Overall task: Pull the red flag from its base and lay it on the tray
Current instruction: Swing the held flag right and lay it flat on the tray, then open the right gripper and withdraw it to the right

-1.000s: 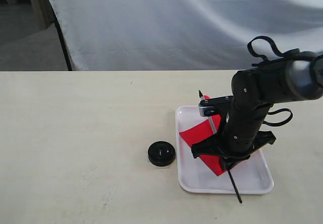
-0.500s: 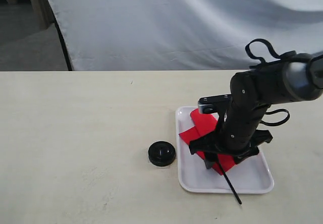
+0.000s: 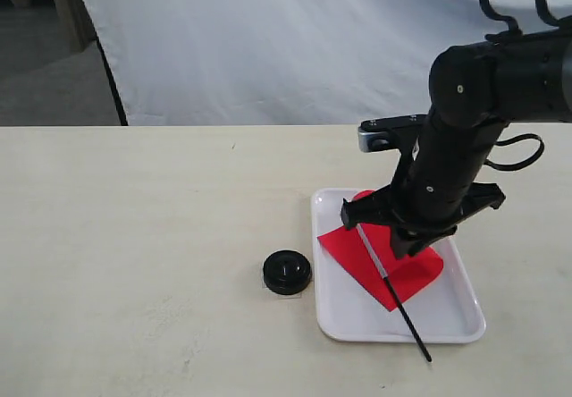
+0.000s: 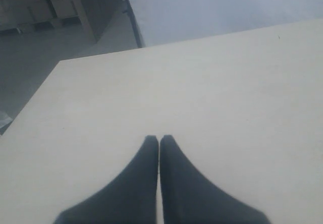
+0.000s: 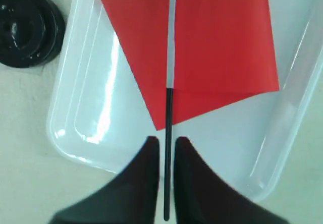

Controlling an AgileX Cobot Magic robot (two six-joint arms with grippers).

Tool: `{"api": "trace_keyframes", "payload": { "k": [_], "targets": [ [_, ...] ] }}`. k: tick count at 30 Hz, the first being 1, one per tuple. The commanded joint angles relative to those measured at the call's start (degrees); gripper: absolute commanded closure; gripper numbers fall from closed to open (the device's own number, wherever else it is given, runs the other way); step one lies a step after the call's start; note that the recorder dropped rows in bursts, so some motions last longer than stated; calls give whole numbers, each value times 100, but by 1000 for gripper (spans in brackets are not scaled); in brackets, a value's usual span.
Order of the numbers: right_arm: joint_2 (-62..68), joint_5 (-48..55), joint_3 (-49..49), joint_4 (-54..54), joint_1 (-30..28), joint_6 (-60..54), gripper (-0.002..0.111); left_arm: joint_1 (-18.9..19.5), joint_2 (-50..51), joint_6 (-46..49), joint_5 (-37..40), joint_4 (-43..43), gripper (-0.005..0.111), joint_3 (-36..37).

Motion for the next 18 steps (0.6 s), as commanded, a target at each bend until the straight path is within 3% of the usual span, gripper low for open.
{"api": "trace_keyframes", "payload": {
  "k": [1,7,18],
  "targets": [
    [-38,134,304,0,-15,-349,107,8,-4,-37,-5,-44,105,9],
    [-165,-106,1194,-93,-423,-719,107,8,-4,-37,-5,-44,105,9],
    [-2553,-259,1752,-107,-2659,-883,107,8,-4,-37,-5,-44,105,9]
  ]
}}
